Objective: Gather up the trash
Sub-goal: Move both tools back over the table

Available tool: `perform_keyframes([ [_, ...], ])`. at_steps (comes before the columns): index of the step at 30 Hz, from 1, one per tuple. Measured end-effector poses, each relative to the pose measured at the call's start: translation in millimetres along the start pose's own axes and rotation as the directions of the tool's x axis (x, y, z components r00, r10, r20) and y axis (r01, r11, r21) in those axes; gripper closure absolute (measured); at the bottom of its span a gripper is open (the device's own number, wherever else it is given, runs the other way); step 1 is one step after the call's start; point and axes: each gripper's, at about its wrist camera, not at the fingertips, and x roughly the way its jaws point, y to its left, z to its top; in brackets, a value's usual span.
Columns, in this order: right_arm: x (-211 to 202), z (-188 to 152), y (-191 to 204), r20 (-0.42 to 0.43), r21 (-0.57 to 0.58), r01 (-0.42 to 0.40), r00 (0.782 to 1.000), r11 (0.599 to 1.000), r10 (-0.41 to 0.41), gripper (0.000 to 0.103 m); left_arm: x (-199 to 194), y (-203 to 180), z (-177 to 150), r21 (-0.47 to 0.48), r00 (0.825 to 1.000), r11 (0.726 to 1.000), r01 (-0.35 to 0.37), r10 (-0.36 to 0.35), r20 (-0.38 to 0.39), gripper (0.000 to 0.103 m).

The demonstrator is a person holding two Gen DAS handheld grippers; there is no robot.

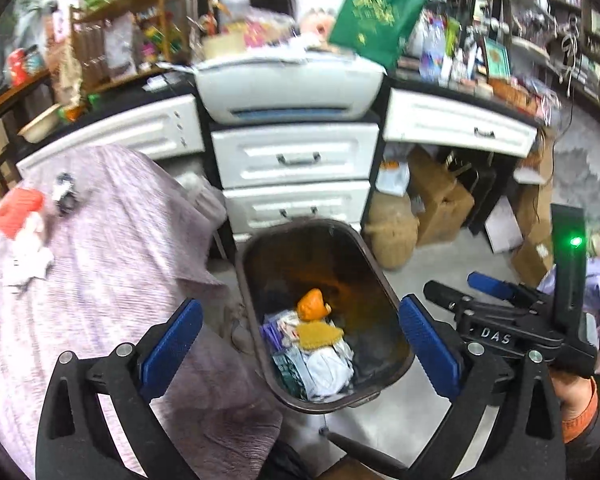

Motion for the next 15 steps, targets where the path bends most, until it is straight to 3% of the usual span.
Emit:
perform_keyframes([
  [9, -11.7, 11.4, 63.8, 0.020, -0.110, -0.097, 0.995, 0.989, 0.100, 0.016, -40.8, 51.4, -8.6, -0.099, 0.992, 0.992, -0.075, 0.084, 0.093, 0.006],
  [15, -20.1, 17.2, 110.4, 0.036, -0.202, -0.159, 0.985, 0.966, 0.169, 0.016, -62.4, 90.7, -19.6, -0.131, 0.982, 0.981, -0.143, 0.157, 0.105, 0.006],
])
